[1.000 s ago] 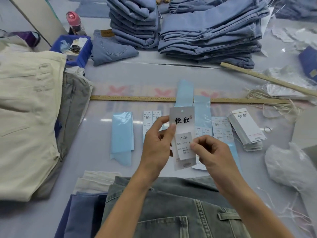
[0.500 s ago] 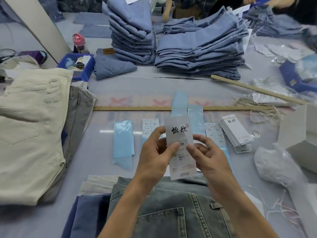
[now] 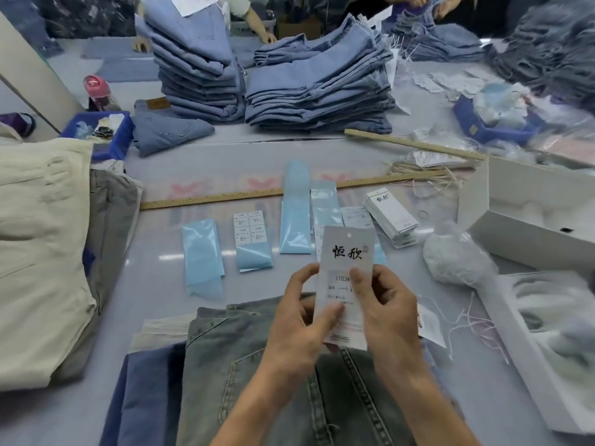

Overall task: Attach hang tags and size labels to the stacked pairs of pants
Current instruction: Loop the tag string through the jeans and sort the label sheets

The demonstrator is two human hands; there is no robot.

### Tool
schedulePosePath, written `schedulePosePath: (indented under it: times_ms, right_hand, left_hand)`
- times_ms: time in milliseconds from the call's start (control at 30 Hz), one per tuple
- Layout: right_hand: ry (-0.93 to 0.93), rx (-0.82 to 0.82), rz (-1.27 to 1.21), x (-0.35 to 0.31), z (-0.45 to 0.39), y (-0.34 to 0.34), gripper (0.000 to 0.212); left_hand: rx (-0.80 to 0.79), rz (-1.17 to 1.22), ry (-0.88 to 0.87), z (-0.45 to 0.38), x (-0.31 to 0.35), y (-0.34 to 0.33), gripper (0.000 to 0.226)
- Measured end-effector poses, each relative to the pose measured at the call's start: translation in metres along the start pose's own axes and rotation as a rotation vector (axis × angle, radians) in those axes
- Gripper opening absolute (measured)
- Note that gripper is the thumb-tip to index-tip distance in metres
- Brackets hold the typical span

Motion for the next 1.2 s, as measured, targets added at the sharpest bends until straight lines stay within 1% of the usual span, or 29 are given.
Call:
schedulePosePath:
  times_ms: [33, 67, 133, 233, 300, 367, 433, 500, 567, 667, 733, 767, 800, 833, 867, 900, 967, 1067, 1133, 1200]
  right_hand:
    - [-0.028, -0.059, -0.01, 0.004, 0.008, -0.001, 0.006]
    - [-0.053, -0.094, -0.016, 0.01, 0.015, 0.001, 0.013]
    - [-0.08, -0.099, -0.004, 0.017, 0.028, 0.009, 0.025]
    - [-0.055, -0.153, 0.176, 0.019, 0.047, 0.019, 0.031]
    - [-0.049, -0.172, 0.332, 0.02, 0.056, 0.03, 0.039]
    - [-0.05, -0.164, 0.471, 0.019, 0.065, 0.04, 0.041]
    - [-0.055, -0.166, 0.546, 0.018, 0.074, 0.045, 0.041]
    - [-0.03, -0.151, 0.601, 0.016, 0.081, 0.047, 0.041]
    - [0.011, -0.016, 0.544, 0.018, 0.079, 0.063, 0.033]
    - [0.012, 0.323, 0.406, 0.04, 0.052, 0.123, 0.019]
    - [-0.062, 0.551, 0.367, 0.071, 0.029, 0.174, 0.019]
    - [-0.137, 0.631, 0.383, 0.091, 0.018, 0.198, 0.017]
    - [-0.238, 0.676, 0.442, 0.112, 0.009, 0.217, 0.014]
    - [-0.357, 0.683, 0.534, 0.134, 0.003, 0.232, 0.017]
    - [-0.464, 0.657, 0.63, 0.154, -0.001, 0.242, 0.022]
    - [-0.532, 0.61, 0.723, 0.171, -0.004, 0.247, 0.025]
    - [-0.545, 0.518, 0.887, 0.19, -0.009, 0.247, 0.022]
    - [-0.543, 0.427, 1.031, 0.198, -0.008, 0.24, 0.016]
    - [-0.558, 0.362, 1.112, 0.196, -0.004, 0.236, 0.012]
    - [-0.548, 0.292, 1.137, 0.195, 0.006, 0.232, 0.005]
  left_hand:
    - [0.038, -0.019, 0.018, 0.003, -0.003, 0.0, 0.05]
    - [0.061, -0.033, 0.033, 0.007, -0.007, -0.001, 0.045]
    - [0.047, -0.015, 0.065, 0.014, -0.014, -0.005, 0.038]
    - [0.025, 0.026, 0.134, 0.022, -0.024, -0.01, 0.04]
    - [0.0, -0.012, 0.166, 0.025, -0.033, -0.012, 0.03]
    - [-0.062, -0.058, 0.167, 0.026, -0.039, -0.014, 0.023]
    - [-0.106, -0.072, 0.153, 0.026, -0.042, -0.013, 0.026]
    - [-0.091, -0.071, 0.145, 0.025, -0.047, -0.009, 0.027]
    - [-0.043, -0.066, 0.165, 0.027, -0.057, -0.005, 0.027]
    - [-0.005, -0.086, 0.164, 0.031, -0.067, -0.003, 0.022]
    - [-0.007, -0.118, 0.151, 0.031, -0.07, -0.003, 0.02]
    - [-0.002, -0.133, 0.135, 0.031, -0.07, -0.002, 0.02]
    - [0.01, -0.145, 0.117, 0.031, -0.07, -0.002, 0.02]
    - [0.027, -0.15, 0.099, 0.031, -0.07, -0.003, 0.02]
    - [0.045, -0.151, 0.08, 0.032, -0.07, -0.004, 0.021]
    - [0.061, -0.154, 0.063, 0.032, -0.069, -0.006, 0.02]
    - [0.081, -0.171, 0.032, 0.035, -0.068, -0.008, 0.018]
    - [0.093, -0.175, 0.027, 0.037, -0.069, -0.007, 0.014]
    - [0.098, -0.174, 0.046, 0.036, -0.07, -0.007, 0.013]
    - [0.13, -0.159, 0.107, 0.032, -0.069, -0.005, 0.012]
Point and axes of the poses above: each hand's wrist, its own z-axis away from the middle knuckle, its own y-axis out of the back of the hand, x = y × z, the point moved 6 cm from there along -z, towards the middle knuckle, and after that the axes turned 5 degrees about -x, right-handed, at the moved point
